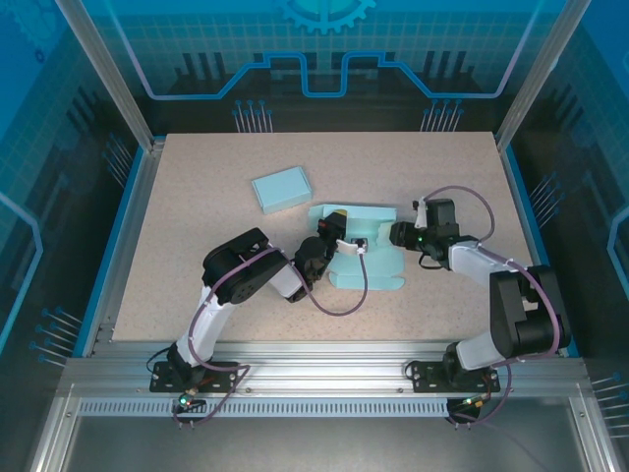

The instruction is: Fold the paper box

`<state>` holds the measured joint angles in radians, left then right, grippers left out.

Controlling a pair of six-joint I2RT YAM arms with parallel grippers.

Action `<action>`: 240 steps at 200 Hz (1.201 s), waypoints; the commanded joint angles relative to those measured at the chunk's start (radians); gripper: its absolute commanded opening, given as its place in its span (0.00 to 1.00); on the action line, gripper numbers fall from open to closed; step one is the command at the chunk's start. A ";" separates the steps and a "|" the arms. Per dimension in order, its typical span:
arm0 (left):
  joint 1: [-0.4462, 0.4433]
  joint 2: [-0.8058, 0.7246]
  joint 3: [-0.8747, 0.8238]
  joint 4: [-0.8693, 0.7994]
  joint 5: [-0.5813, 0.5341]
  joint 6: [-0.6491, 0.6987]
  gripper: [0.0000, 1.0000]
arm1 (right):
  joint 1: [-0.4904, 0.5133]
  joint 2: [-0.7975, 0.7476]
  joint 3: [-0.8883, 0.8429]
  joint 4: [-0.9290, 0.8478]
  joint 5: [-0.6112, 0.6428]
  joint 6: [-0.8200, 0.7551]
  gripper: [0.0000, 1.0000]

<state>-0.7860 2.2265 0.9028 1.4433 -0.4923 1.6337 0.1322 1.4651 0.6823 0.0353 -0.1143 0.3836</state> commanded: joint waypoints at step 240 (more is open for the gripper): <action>-0.021 -0.017 -0.004 -0.073 0.054 -0.011 0.00 | 0.140 0.180 0.113 0.119 0.289 -0.006 0.29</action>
<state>-0.7872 2.2261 0.9028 1.4437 -0.4702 1.6508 0.2543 1.6199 0.7567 0.1246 0.0784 0.3843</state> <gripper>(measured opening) 0.058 0.346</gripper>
